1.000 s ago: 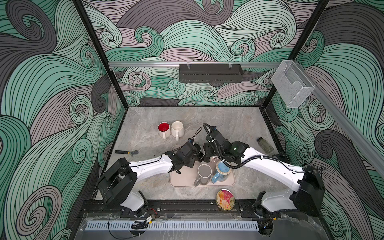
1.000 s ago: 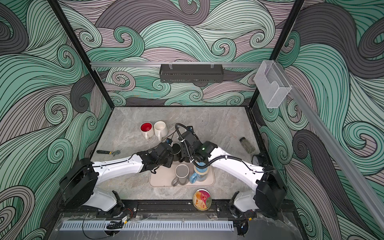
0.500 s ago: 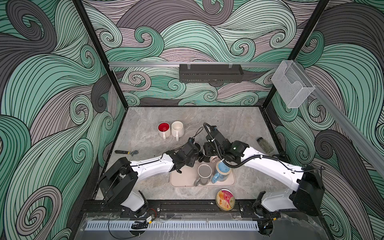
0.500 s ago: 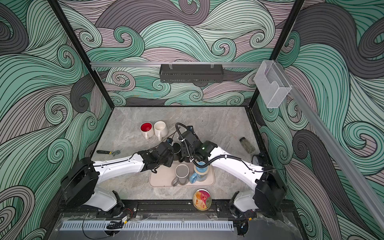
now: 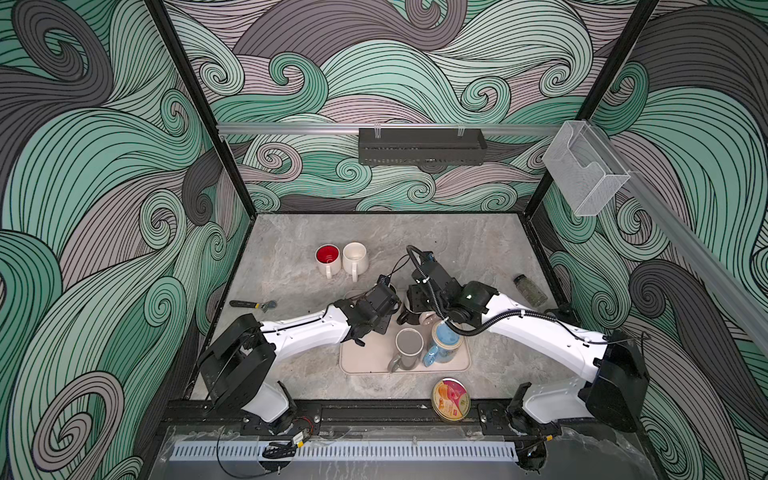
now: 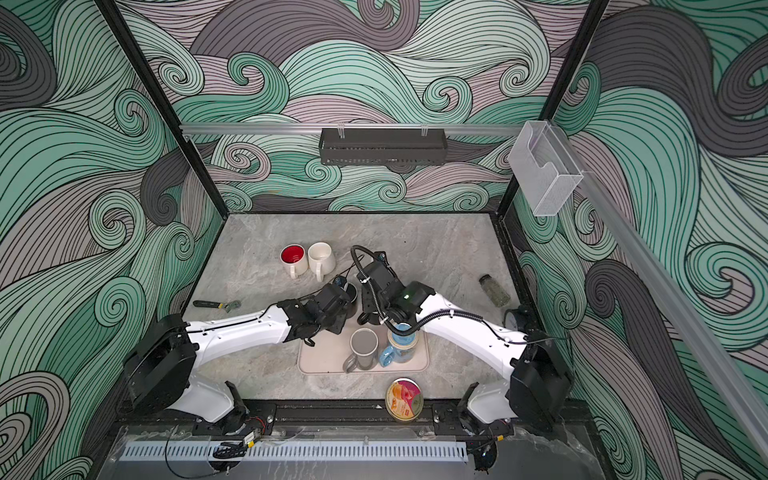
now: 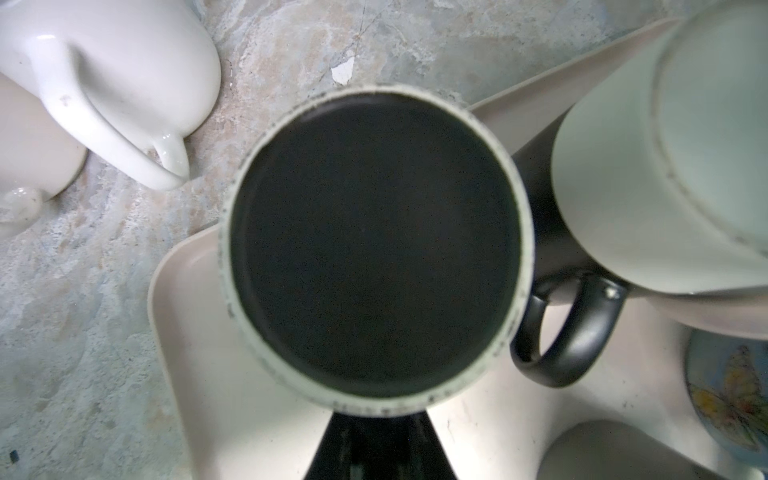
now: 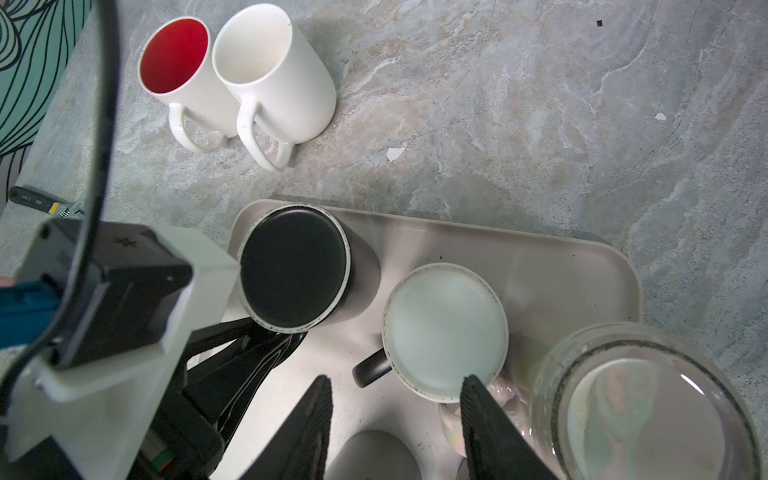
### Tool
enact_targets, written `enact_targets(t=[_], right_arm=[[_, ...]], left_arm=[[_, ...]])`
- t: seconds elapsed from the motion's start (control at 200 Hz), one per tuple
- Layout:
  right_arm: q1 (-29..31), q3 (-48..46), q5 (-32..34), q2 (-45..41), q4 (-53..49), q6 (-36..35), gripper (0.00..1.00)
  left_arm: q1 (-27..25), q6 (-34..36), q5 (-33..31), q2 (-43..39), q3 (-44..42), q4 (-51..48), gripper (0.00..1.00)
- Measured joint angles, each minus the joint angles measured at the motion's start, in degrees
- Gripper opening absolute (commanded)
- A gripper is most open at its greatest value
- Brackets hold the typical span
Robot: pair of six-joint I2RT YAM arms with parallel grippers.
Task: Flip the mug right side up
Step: 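Lift the black mug off the tray with the left gripper while the right gripper approaches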
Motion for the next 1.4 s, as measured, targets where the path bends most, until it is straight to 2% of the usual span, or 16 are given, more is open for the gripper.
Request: enact_targets(t=[0.16, 0.39, 0.54, 0.711, 0.906, 1.066, 1.186, 1.311, 1.401], right_arm=[[-1.2, 0.5, -0.1, 0.0, 0.1, -0.3, 0.52], [-6.5, 3.6, -2.1, -0.4, 0.0, -1.2, 0.51], [-10.4, 8.9, -4.4, -0.1, -0.1, -2.8, 0.51], [-15.1, 18.0, -8.1, 5.3, 0.6, -4.7, 0.52], [-20.5, 28.1, -12.9, 16.6, 1.9, -4.7, 0.52], [-23.6, 38.0, -16.0, 24.8, -0.8, -4.1, 0.51], [-24.5, 45.6, -18.1, 28.4, -3.8, -4.1, 0.52], [-24.5, 45.8, -21.3, 27.5, -4.0, -3.8, 0.51], [-24.3, 40.8, -23.9, 25.5, -1.1, -2.9, 0.51]], left_arm=[[-1.1, 0.9, -1.2, -1.2, 2.2, -4.6, 0.00], [-1.4, 3.6, -2.9, -9.0, 7.3, -10.1, 0.00], [-1.1, 7.3, -5.0, -12.3, 10.8, -9.6, 0.00], [2.3, 11.2, -4.6, -10.0, 18.0, -9.4, 0.00], [10.4, 12.2, -0.6, -4.2, 26.5, -8.2, 0.00], [17.7, 9.8, 6.8, 2.0, 31.9, -9.1, 0.00], [21.1, 7.5, 11.9, 5.2, 34.8, -10.6, 0.00], [21.8, 6.6, 15.9, 4.2, 33.0, -9.0, 0.00], [21.8, 5.7, 18.4, 1.5, 28.2, -4.7, 0.00]])
